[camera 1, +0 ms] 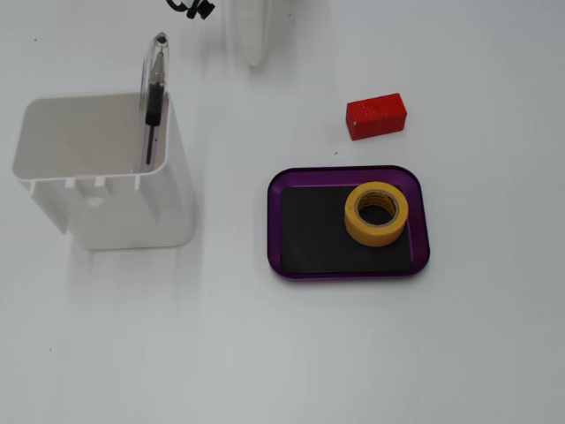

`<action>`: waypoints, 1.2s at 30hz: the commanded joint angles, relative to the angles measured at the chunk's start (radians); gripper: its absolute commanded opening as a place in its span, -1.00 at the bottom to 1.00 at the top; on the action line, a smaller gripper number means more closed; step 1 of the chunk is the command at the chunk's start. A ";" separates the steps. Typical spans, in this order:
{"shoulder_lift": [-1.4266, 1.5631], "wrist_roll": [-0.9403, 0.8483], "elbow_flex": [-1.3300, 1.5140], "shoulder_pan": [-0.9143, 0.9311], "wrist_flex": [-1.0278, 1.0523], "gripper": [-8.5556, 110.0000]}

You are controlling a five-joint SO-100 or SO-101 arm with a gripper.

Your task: Remove the yellow tape from the box.

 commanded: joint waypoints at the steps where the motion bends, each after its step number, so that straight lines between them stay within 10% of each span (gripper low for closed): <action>1: 0.032 -0.009 0.005 -0.091 -0.002 -0.86; 25: -0.032 -0.227 -0.209 -0.020 -0.179 -0.86; 36: -0.882 -0.215 -0.857 -0.245 -0.117 -0.68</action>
